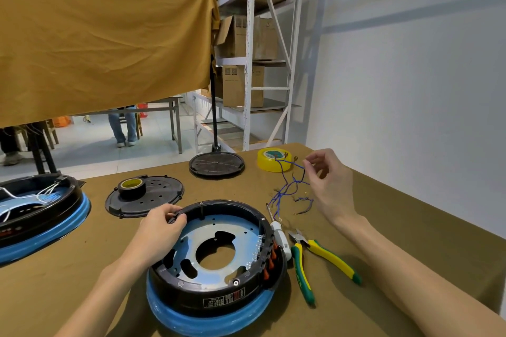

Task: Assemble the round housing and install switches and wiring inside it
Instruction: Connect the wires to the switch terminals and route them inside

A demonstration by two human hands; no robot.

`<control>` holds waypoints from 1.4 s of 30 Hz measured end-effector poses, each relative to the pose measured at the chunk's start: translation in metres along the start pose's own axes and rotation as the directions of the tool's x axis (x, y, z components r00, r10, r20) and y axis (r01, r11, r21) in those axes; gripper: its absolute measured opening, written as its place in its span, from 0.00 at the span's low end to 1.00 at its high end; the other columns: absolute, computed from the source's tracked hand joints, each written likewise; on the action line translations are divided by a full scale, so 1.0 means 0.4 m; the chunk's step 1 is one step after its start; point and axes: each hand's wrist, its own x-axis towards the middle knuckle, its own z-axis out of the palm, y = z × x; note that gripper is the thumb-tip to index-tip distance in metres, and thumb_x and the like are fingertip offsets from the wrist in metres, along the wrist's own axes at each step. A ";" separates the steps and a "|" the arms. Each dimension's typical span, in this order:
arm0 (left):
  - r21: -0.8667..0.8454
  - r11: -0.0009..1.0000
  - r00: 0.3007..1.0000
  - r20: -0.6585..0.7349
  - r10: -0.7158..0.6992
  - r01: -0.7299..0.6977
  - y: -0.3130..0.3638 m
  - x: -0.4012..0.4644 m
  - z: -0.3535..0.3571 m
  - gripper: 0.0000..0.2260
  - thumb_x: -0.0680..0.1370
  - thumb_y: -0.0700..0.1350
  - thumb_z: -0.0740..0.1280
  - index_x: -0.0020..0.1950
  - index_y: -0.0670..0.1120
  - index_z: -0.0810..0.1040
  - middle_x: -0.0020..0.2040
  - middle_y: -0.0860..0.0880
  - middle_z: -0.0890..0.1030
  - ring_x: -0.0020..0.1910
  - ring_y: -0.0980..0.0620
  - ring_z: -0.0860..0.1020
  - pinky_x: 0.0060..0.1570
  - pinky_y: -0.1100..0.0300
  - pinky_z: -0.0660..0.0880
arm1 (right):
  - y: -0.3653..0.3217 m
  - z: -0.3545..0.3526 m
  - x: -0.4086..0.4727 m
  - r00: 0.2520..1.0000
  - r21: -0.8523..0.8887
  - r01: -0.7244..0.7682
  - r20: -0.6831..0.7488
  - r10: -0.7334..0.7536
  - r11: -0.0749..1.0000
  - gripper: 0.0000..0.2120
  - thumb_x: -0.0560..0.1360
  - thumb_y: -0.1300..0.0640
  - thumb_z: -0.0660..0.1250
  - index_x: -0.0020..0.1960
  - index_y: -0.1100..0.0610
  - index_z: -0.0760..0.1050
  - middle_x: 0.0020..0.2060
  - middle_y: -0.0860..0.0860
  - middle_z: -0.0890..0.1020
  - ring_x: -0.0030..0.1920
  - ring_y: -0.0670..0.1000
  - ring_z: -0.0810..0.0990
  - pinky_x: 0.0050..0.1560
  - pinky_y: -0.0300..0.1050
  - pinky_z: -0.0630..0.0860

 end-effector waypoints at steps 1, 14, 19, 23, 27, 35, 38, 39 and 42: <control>0.003 1.000 1.000 0.003 -0.001 0.001 0.001 0.000 0.000 0.10 0.83 0.47 0.66 0.64 0.49 0.79 0.50 0.53 0.82 0.47 0.56 0.80 0.40 0.61 0.77 | -0.006 0.002 0.005 1.000 0.045 -0.020 -0.016 0.021 0.999 0.12 0.79 0.61 0.72 0.48 0.43 0.75 0.40 0.41 0.80 0.40 0.46 0.78 0.40 0.33 0.73; 0.006 1.000 1.000 -0.006 -0.029 0.029 0.003 -0.020 -0.001 0.06 0.83 0.48 0.65 0.60 0.53 0.77 0.48 0.56 0.81 0.45 0.58 0.80 0.35 0.63 0.74 | -0.037 0.022 0.040 0.980 -0.100 -0.141 0.130 0.153 0.985 0.07 0.79 0.61 0.70 0.50 0.50 0.76 0.40 0.44 0.82 0.41 0.44 0.81 0.42 0.44 0.78; -0.032 0.998 0.998 -0.032 -0.060 0.059 0.015 -0.042 -0.002 0.05 0.83 0.47 0.66 0.59 0.53 0.78 0.49 0.53 0.82 0.48 0.57 0.80 0.41 0.59 0.76 | -0.058 0.029 0.066 0.953 -0.172 -0.156 0.234 0.194 0.973 0.06 0.81 0.62 0.66 0.51 0.51 0.75 0.42 0.45 0.80 0.32 0.44 0.83 0.39 0.53 0.82; -0.060 0.995 0.996 -0.034 -0.086 0.084 0.021 -0.051 -0.004 0.05 0.82 0.46 0.67 0.57 0.53 0.78 0.48 0.56 0.81 0.47 0.58 0.80 0.41 0.59 0.76 | -0.061 0.040 0.091 0.930 -0.202 -0.215 0.256 0.263 0.956 0.06 0.82 0.62 0.65 0.51 0.51 0.75 0.42 0.45 0.80 0.31 0.43 0.83 0.39 0.50 0.82; -0.076 0.992 0.994 -0.031 -0.103 0.101 0.031 -0.056 -0.008 0.05 0.82 0.46 0.66 0.57 0.53 0.78 0.48 0.57 0.81 0.47 0.59 0.79 0.41 0.61 0.76 | -0.056 0.042 0.097 0.940 -0.232 -0.185 0.243 0.241 0.955 0.05 0.81 0.62 0.65 0.51 0.52 0.76 0.42 0.44 0.80 0.37 0.49 0.84 0.41 0.51 0.81; -0.094 0.989 0.992 -0.034 -0.120 0.116 0.045 -0.066 -0.017 0.05 0.82 0.45 0.67 0.56 0.52 0.80 0.49 0.55 0.83 0.49 0.56 0.80 0.46 0.56 0.77 | -0.062 0.047 0.119 0.941 -0.093 -0.212 0.247 0.229 0.973 0.08 0.82 0.64 0.64 0.51 0.53 0.77 0.42 0.48 0.80 0.33 0.44 0.83 0.35 0.43 0.81; -0.095 0.988 0.992 -0.036 -0.123 0.119 0.042 -0.066 -0.014 0.05 0.82 0.46 0.67 0.56 0.52 0.80 0.48 0.56 0.83 0.48 0.58 0.80 0.45 0.58 0.78 | -0.063 0.052 0.124 0.944 -0.073 -0.205 0.248 0.217 0.976 0.08 0.82 0.64 0.64 0.50 0.51 0.76 0.42 0.48 0.80 0.33 0.45 0.83 0.34 0.40 0.79; -0.097 0.988 0.991 -0.036 -0.127 0.123 0.043 -0.066 -0.016 0.05 0.82 0.46 0.67 0.56 0.52 0.80 0.48 0.56 0.83 0.48 0.58 0.81 0.45 0.58 0.78 | -0.064 0.055 0.126 0.940 -0.065 -0.211 0.260 0.221 0.975 0.09 0.82 0.64 0.65 0.49 0.51 0.76 0.42 0.48 0.80 0.32 0.45 0.83 0.33 0.38 0.79; -0.093 0.988 0.992 -0.035 -0.125 0.121 0.041 -0.067 -0.015 0.05 0.82 0.46 0.67 0.57 0.52 0.80 0.48 0.56 0.83 0.48 0.58 0.81 0.45 0.57 0.78 | -0.066 0.058 0.129 0.942 -0.033 -0.247 0.225 0.248 0.968 0.07 0.82 0.64 0.65 0.50 0.53 0.76 0.42 0.49 0.80 0.32 0.46 0.83 0.32 0.41 0.80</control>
